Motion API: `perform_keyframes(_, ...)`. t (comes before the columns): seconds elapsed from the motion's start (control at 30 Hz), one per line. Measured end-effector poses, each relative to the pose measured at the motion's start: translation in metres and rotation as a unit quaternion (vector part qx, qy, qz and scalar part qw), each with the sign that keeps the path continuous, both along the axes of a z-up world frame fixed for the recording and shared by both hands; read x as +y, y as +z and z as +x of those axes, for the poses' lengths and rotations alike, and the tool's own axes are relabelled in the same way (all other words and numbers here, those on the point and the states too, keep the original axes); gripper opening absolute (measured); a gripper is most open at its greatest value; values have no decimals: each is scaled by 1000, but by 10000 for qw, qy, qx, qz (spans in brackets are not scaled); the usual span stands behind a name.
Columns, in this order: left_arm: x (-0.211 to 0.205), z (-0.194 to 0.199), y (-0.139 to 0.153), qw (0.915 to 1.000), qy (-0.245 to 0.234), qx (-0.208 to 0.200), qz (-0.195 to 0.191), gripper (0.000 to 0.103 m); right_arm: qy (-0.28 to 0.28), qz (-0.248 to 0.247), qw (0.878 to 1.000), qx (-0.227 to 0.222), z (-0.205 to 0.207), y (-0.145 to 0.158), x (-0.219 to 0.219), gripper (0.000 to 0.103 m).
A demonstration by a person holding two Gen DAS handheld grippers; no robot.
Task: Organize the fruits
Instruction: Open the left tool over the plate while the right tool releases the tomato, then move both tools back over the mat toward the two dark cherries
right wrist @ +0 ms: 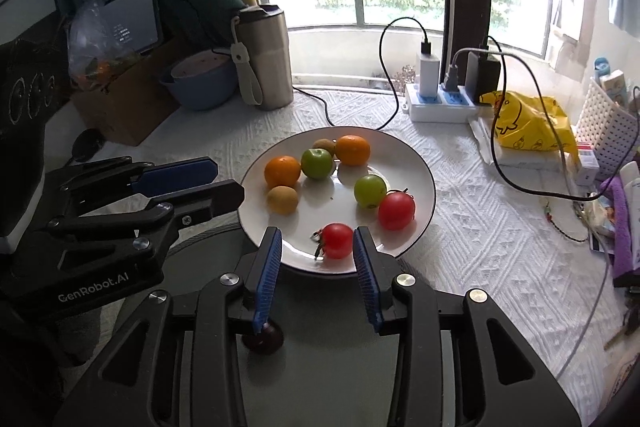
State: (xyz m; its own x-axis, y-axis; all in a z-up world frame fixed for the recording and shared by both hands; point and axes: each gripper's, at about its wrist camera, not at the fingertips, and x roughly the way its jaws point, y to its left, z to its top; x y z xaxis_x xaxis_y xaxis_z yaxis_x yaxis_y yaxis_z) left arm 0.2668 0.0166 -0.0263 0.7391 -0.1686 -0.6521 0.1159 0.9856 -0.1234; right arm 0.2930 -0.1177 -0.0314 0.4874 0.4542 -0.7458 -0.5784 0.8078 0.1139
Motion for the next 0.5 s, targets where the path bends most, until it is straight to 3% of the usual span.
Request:
perform_keyframes(0.1, -2, -9, 5, 10000, -20, -83, -31, 44, -1, 16, 10000, -64, -8, 6, -2, 39)
perform_keyframes(0.5, -15, -51, 28, 9987, -5, -466, 218, 45, -15, 30, 9997, -262, -40, 23, -11, 39)
